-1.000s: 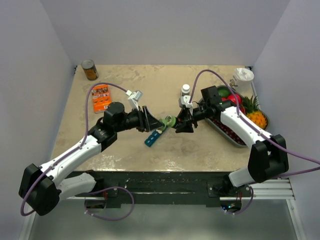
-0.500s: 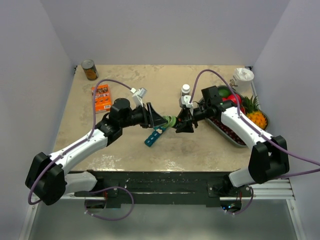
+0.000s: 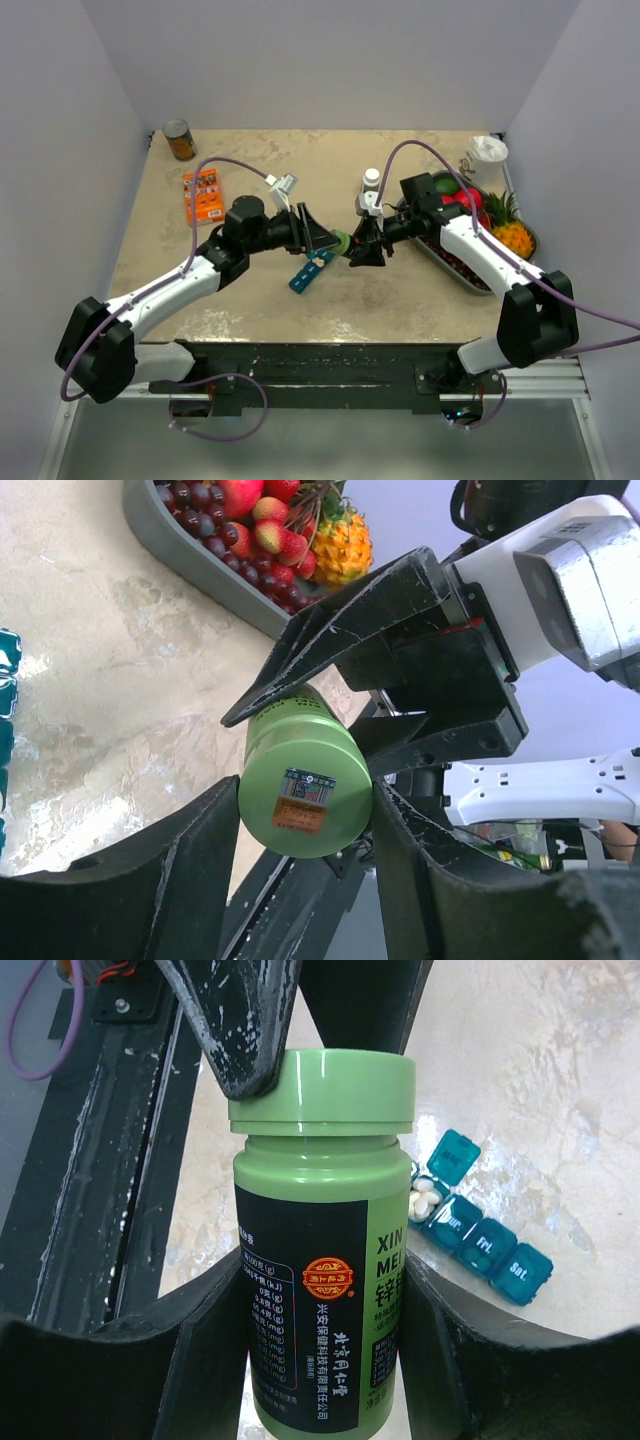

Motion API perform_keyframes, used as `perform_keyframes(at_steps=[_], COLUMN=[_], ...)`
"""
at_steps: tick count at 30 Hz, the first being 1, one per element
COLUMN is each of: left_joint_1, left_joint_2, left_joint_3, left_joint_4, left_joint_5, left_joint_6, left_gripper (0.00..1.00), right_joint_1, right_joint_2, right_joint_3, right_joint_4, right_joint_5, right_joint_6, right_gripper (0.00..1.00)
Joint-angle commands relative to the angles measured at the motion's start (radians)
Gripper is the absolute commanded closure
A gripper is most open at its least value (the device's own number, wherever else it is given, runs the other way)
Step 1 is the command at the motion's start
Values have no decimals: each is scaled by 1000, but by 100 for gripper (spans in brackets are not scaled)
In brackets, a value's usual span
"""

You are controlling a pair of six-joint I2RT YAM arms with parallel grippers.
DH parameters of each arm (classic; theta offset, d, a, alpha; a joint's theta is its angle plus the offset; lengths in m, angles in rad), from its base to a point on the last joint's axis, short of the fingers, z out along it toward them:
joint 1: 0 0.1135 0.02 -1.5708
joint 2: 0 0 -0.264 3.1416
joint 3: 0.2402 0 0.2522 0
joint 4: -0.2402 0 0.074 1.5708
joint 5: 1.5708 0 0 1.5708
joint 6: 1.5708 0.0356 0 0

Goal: Sort the pills into containers

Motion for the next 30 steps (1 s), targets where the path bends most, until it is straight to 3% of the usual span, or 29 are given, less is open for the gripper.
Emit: perform_keyframes(at_steps=[1,7,12,18,25,30], left_joint_1=[-26,-41,-46,-26,26,26], left_joint_2=[10,38,104,136,134,148], left_joint_3=[58,124,194,190,234,207], left_joint_4=[-10,-169,-300,-289,-370,-324], left_joint_5=[-27,-108,-60,88,129,197], left_joint_6=[36,159,276,312,342,342], left_gripper=[89,91,91,92,94,94], right_joint_1=[11,18,24,26,32,32], right_joint_2=[-35,-36,-35,-44,-50,-50], right_joint_3=[2,2,2,5,0,-1], right_joint_4=[54,64,64,35,37,57], right_joint_5=[-13,-11,-8,-33,-10,-40], right_joint_6=[39,59,60,24,16,46], right_gripper=[99,99,99,99,100,100])
